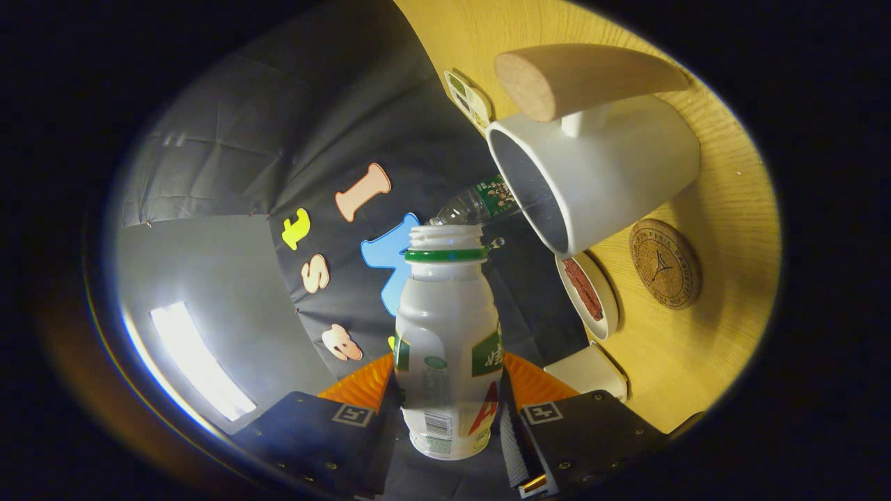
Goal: Take the bottle from table, then pour the juice into the cup, finally place the bottle on the coaster
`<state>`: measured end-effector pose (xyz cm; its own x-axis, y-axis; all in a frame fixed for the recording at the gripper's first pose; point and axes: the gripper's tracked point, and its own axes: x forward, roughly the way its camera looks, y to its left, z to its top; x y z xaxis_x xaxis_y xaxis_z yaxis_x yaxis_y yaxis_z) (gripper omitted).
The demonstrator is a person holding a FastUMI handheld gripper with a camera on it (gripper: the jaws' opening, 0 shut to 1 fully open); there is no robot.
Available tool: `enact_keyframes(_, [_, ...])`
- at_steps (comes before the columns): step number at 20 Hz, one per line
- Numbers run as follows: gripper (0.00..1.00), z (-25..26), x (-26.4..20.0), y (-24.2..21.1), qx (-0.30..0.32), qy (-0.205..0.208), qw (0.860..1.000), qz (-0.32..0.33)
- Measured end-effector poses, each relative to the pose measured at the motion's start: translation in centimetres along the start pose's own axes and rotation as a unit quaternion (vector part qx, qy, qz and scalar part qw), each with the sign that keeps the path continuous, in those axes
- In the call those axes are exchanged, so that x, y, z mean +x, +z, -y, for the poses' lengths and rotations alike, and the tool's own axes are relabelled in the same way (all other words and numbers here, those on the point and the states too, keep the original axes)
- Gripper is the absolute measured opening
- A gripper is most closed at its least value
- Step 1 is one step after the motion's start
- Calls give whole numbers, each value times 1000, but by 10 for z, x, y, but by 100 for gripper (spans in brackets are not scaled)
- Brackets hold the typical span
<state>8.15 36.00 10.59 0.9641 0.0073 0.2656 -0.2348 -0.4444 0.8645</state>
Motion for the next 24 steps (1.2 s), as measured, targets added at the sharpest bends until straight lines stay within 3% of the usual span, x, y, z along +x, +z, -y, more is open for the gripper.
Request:
enact_keyframes(7, [63, 5, -1, -1, -18, -9, 1000, -2])
enact_keyframes(14, [63, 29, -2, 1, -74, -39, 996, -6])
enact_keyframes(24, [63, 63, -5, 1, -223, -88, 970, -35])
